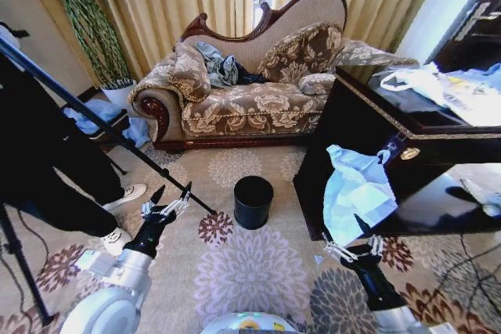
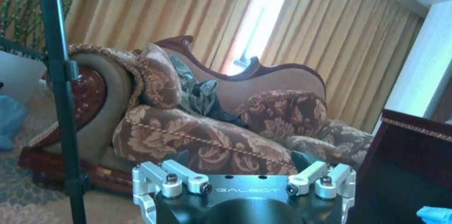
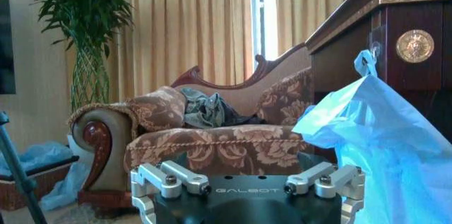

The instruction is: Place a garbage bag over the trash bin.

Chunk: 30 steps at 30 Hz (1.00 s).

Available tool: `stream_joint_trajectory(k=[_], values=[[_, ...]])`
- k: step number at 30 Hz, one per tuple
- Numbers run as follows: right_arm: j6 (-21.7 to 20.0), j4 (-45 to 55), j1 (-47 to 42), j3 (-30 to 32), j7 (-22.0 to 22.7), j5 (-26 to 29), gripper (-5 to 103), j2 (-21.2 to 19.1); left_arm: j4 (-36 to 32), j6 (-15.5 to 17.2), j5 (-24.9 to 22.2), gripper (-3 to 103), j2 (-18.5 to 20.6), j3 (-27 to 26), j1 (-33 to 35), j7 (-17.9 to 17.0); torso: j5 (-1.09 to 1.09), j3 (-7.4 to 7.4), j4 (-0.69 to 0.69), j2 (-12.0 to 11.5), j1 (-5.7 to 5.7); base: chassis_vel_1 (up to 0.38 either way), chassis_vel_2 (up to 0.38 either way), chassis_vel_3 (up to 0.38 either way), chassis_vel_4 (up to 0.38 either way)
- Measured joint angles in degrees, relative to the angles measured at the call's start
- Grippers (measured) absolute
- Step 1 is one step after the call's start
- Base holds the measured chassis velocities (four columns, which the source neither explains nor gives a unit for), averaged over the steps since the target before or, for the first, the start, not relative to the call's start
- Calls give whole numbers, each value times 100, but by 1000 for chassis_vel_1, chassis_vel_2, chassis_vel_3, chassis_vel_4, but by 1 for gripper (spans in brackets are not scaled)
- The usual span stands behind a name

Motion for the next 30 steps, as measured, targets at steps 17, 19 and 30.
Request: stream_joint_trajectory(k=[17, 19, 30], values=[[-4, -28, -21, -24, 7, 36, 100, -17, 2, 8, -12, 100, 74, -33, -8, -21, 0, 0, 0, 0, 0, 0, 0, 0, 0], [-4, -27, -27, -24, 7, 38, 100, -17, 10, 7, -26, 100, 74, -29, 0, -28, 0, 0, 0, 0, 0, 0, 0, 0, 0], [7, -112, -45, 1, 109, 48, 100, -1, 201, 521, -554, 100, 366, 55, -291, -271, -1, 0, 1, 0, 0, 0, 0, 0, 0]])
